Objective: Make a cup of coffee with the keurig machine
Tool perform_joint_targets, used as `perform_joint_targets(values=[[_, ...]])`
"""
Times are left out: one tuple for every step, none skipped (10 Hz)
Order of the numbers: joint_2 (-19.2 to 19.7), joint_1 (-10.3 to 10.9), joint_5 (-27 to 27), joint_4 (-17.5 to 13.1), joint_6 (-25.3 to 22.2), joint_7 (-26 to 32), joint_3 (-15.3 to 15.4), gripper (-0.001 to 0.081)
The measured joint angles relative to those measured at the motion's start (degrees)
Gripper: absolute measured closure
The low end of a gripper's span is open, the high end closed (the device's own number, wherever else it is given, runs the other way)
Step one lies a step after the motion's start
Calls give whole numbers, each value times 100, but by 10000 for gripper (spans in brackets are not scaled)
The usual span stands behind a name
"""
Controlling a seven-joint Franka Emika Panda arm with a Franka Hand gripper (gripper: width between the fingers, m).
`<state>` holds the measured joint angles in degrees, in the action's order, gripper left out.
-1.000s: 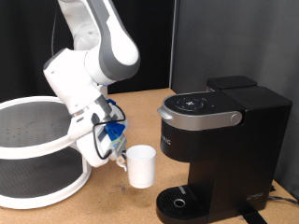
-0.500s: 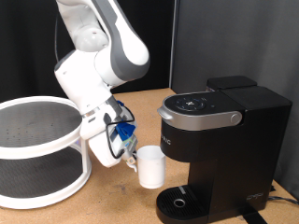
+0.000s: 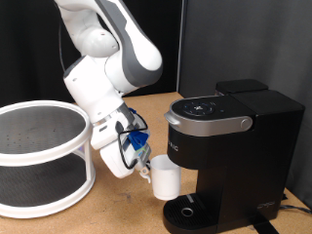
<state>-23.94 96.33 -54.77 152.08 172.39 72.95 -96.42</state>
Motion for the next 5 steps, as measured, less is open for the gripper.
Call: perform_joint_targets(values=[[-59, 145, 0, -45, 88, -5, -113, 737], [-136, 301, 0, -95, 190, -6, -232, 737], [-214, 447, 0, -151, 260, -6, -341, 737], [-297, 568, 0, -194, 332, -6, -420, 737], [-382, 659, 2, -228, 404, -6, -463, 737]])
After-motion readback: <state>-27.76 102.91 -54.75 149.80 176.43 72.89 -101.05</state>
